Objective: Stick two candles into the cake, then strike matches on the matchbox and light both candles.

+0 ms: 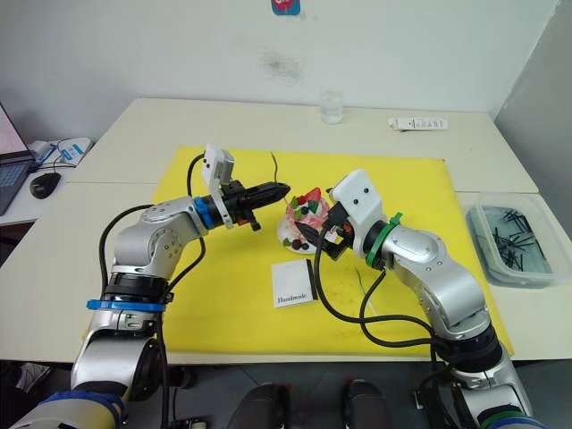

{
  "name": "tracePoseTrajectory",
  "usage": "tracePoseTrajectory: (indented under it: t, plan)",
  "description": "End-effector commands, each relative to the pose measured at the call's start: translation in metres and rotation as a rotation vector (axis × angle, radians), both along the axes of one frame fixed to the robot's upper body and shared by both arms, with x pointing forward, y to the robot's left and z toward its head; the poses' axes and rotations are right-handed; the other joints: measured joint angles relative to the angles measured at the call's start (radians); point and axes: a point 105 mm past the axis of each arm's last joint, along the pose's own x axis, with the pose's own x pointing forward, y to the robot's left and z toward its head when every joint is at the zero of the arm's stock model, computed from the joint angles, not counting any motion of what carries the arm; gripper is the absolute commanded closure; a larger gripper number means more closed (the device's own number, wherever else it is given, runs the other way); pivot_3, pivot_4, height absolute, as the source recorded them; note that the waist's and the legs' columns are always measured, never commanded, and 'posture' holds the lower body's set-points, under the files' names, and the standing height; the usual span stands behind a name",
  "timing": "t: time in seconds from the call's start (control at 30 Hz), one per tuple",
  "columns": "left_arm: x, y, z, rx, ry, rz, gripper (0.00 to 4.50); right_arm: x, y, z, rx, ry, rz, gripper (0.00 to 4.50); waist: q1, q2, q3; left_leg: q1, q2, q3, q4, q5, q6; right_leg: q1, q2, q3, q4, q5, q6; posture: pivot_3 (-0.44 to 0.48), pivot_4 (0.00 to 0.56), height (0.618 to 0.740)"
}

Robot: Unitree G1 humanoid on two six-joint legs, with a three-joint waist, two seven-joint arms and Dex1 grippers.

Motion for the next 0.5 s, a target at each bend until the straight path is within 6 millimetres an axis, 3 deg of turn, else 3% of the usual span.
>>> tracePoseTrajectory:
  t: [0.03,0.5]
  plan:
    - [-0.0032,-0.0017,0.0071,0.017,-0.041,-0.014,4.5,-0.003,-0.0014,0.0131,0.019,-0.054,0.002,0.03,0.0,0.0,0.0,0.0,0.0,0.0,0.0,0.0,0.0,0.0,0.0,0.0,0.0,0.0,0.0,0.0,0.15,0.74]
    - [-0.0015,-0.0068,0.0014,0.002,-0.041,-0.008,4.5,-0.0017,-0.0031,0.0135,0.028,-0.049,-0.01,0.03,0.0,0.0,0.0,0.0,0.0,0.0,0.0,0.0,0.0,0.0,0.0,0.0,0.0,0.0,0.0,0.0,0.15,0.74]
